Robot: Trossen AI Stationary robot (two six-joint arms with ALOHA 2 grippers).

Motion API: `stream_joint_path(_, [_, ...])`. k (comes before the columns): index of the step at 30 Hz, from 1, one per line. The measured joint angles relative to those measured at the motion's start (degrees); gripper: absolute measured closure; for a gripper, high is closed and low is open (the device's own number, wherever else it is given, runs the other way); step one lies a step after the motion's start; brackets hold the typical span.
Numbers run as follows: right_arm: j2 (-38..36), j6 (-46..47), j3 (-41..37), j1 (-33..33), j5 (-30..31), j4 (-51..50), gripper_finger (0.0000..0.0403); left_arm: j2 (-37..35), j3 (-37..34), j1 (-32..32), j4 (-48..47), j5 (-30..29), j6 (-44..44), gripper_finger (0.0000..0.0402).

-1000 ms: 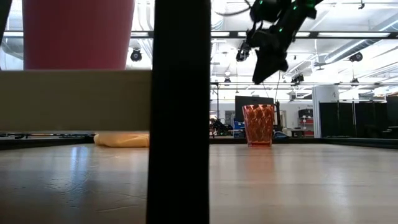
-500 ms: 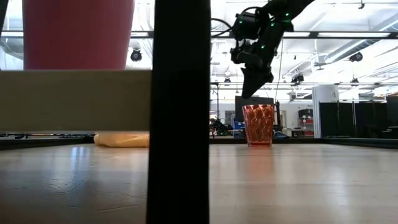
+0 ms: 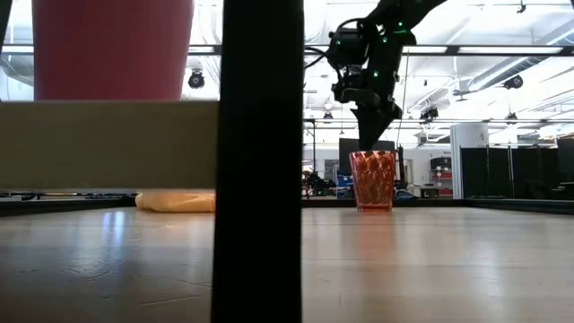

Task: Stack small to large cups/mugs on shelf
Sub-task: Put the orange cup on the shelf

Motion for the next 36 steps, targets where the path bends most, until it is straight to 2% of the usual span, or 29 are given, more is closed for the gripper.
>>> stream_joint_path(8, [-0.1, 0.4, 0.7, -0.3, 1.7, 1.4, 0.0312, 0.0, 0.0, 0.0, 0.0, 0.0, 0.0, 0.0346])
stream_joint_path(16, [-0.2, 2.0, 0.8, -0.3, -1.9, 1.5, 0.0312, 0.0, 0.0, 0.0, 0.0, 0.0, 0.0, 0.0346])
stream_joint_path(36, [-0.2, 6.5, -3.3, -0.4, -1.2, 4.4, 0.0312, 0.0, 0.0, 0.1, 0.2, 0.0, 0.0, 0.0346])
